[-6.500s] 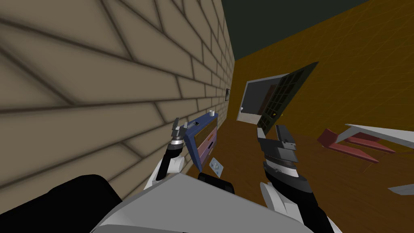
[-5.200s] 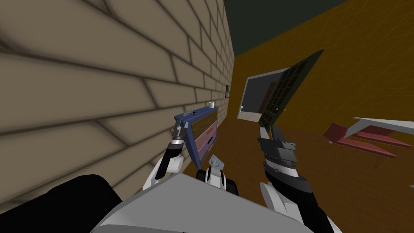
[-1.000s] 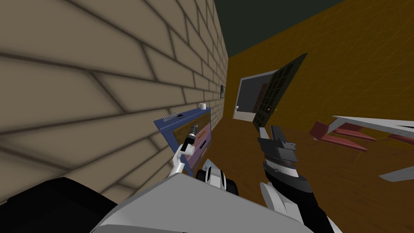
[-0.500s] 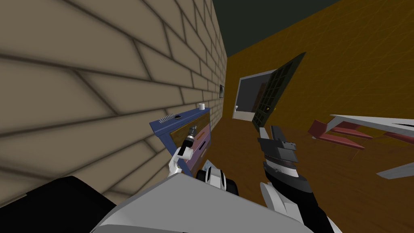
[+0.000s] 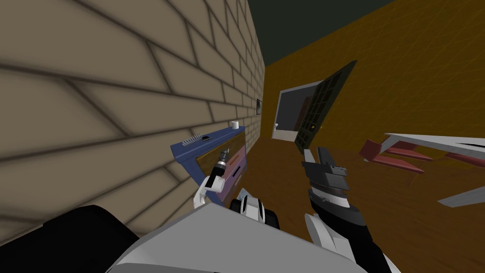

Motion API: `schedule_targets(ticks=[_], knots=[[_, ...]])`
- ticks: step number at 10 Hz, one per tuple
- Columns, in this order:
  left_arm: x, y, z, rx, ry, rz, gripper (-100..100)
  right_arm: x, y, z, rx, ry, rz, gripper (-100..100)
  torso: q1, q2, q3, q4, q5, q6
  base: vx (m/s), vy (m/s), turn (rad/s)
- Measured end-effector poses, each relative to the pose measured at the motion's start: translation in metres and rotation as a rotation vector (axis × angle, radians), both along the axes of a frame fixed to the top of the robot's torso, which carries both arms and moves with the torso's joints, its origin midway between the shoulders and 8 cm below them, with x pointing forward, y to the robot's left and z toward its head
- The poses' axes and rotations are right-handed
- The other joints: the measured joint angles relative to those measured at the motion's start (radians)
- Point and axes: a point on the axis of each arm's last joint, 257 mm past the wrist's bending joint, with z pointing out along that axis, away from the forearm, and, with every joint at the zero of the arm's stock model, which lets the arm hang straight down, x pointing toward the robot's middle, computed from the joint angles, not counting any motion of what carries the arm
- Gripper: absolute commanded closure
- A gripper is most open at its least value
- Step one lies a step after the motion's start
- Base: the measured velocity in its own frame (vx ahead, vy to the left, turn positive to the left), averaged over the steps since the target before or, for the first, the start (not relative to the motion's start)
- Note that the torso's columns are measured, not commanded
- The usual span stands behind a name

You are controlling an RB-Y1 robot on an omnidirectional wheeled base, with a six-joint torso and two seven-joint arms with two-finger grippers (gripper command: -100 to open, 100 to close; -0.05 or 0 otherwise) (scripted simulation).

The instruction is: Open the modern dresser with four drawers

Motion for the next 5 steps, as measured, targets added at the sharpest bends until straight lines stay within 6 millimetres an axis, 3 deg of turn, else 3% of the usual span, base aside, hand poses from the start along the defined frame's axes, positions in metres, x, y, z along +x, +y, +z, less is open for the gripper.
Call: schedule_targets(ticks=[2, 5], knots=[[-0.0085, -0.0006, 0.0009, -0.001, -0.001, 0.003, 100, 0.0000, 0.0000, 0.0000, 0.000, 0.000, 0.000, 0, 0.000, 0.001, 0.001, 0.000, 0.000, 0.000, 0.021, 0.000, -0.014], [-0.0105, -0.0013, 0.0079, 0.000, -0.004, 0.006, 100, 0.0000, 0.0001, 0.0001, 0.000, 0.000, 0.000, 0, -0.015, 0.000, 0.000, 0.004, -0.007, 0.006, -0.015, -0.147, 0.010]])
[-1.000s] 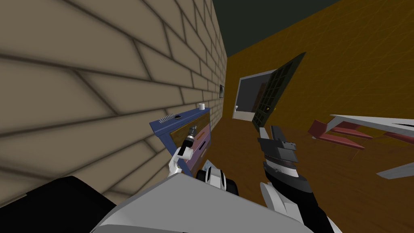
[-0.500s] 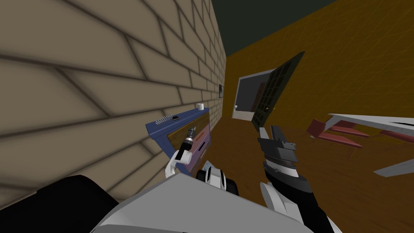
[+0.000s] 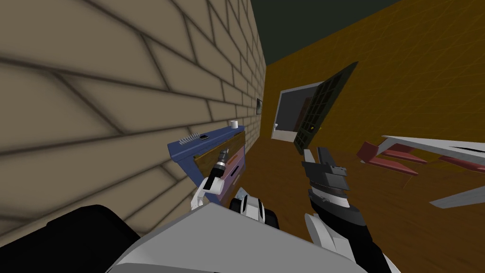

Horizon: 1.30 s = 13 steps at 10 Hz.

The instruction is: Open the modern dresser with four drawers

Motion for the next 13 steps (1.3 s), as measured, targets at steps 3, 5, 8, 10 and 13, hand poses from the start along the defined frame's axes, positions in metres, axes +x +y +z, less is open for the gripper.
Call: schedule_targets(ticks=[3, 5, 8, 10, 13], knots=[[-0.002, 0.001, -0.004, -0.002, 0.025, 0.008, 100, 0.000, 0.000, 0.000, 0.000, 0.000, 0.000, 0, 0.009, -0.005, -0.004, 0.002, 0.001, 0.002, -0.030, -0.122, 0.008], [-0.003, 0.000, -0.003, 0.000, 0.023, 0.010, 100, 0.000, 0.000, 0.000, 0.000, 0.000, 0.000, 0, 0.001, -0.005, -0.003, 0.000, 0.000, 0.003, -0.043, -0.183, 0.010], [-0.004, -0.002, -0.001, 0.000, 0.031, 0.012, -100, 0.000, 0.000, 0.000, 0.000, 0.000, 0.000, 0, 0.009, -0.007, -0.005, 0.001, 0.001, 0.002, -0.026, -0.089, -0.011], [-0.010, 0.000, 0.008, -0.001, 0.032, 0.016, -100, 0.000, 0.000, 0.000, -0.001, 0.000, 0.000, 0, 0.011, -0.003, -0.003, 0.004, 0.001, 0.000, 0.046, 0.035, -0.022], [-0.019, 0.001, 0.026, -0.001, 0.030, 0.024, -100, 0.000, 0.000, 0.000, 0.000, 0.000, 0.000, 0, 0.002, 0.003, 0.001, 0.005, -0.002, 0.000, 0.031, 0.017, -0.019]])
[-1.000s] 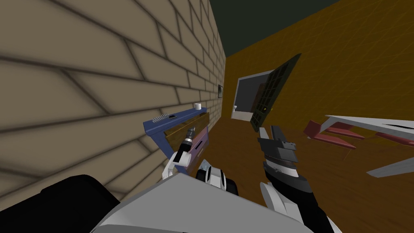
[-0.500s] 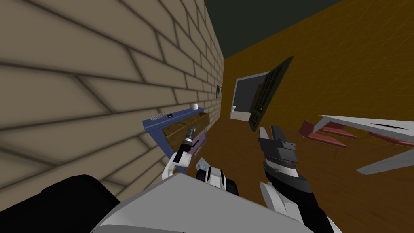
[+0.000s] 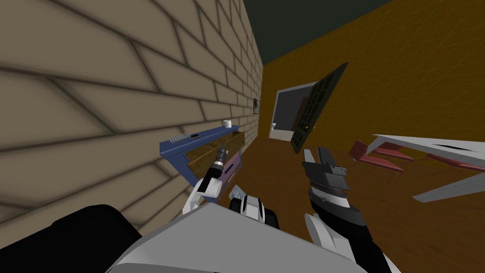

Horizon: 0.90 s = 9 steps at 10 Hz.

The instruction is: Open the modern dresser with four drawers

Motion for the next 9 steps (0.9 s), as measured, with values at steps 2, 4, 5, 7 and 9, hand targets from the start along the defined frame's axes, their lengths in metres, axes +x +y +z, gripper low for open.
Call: schedule_targets(ticks=[2, 4, 5, 7, 9], knots=[[-0.007, 0.002, 0.009, 0.000, 0.000, 0.005, -100, 0.000, 0.000, 0.000, 0.000, 0.000, 0.000, 0, 0.001, -0.001, -0.001, 0.000, 0.000, 0.000, 0.025, 0.000, -0.020], [-0.014, 0.004, 0.017, -0.002, 0.010, 0.011, -100, 0.000, 0.000, 0.000, 0.000, 0.000, 0.000, 0, 0.001, 0.000, -0.001, 0.002, -0.001, 0.000, 0.014, 0.000, -0.010], [-0.014, 0.004, 0.016, -0.002, 0.013, 0.011, 0, 0.000, 0.000, 0.000, 0.000, 0.000, 0.000, 0, 0.001, 0.001, 0.000, 0.001, 0.000, 0.000, 0.000, 0.000, 0.000], [-0.014, 0.004, 0.015, -0.003, 0.016, 0.012, 0, 0.000, 0.000, 0.000, 0.000, 0.000, 0.000, 0, 0.002, 0.000, 0.000, 0.000, 0.000, 0.000, 0.000, 0.000, 0.000], [-0.014, 0.004, 0.014, -0.003, 0.018, 0.011, 0, 0.000, 0.000, 0.000, 0.000, 0.000, 0.000, 0, 0.002, -0.001, -0.001, 0.000, 0.001, -0.001, 0.000, 0.000, 0.000]])
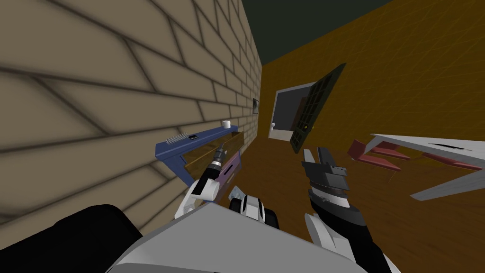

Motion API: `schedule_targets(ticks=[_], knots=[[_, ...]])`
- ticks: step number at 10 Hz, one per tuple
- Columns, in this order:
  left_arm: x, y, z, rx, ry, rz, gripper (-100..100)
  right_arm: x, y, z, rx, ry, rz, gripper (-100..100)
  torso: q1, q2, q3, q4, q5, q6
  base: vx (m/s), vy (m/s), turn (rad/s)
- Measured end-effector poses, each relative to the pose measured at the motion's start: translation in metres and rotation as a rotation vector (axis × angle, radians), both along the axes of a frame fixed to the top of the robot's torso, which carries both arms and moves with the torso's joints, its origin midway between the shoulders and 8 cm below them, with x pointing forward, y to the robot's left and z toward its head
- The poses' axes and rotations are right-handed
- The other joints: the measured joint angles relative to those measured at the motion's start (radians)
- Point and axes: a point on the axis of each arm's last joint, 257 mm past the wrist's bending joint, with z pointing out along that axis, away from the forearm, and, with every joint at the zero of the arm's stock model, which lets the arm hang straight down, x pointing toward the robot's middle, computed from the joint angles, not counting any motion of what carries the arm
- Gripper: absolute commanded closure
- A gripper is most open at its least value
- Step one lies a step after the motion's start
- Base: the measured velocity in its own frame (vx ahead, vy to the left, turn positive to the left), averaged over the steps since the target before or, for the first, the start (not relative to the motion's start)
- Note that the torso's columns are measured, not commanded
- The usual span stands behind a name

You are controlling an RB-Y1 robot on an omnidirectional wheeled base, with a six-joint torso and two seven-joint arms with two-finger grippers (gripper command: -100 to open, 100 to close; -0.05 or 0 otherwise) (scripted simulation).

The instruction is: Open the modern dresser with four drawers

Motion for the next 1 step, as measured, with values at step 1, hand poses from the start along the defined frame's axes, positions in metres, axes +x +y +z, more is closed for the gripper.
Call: schedule_targets(ticks=[1], knots=[[0.0000, 0.0000, -0.0002, 0.000, 0.000, 0.000, 0, 0.0000, 0.0000, 0.0000, 0.000, 0.000, 0.000, 0, 0.000, 0.000, 0.000, 0.000, 0.000, 0.000, 0.000, 0.000, 0.000]])
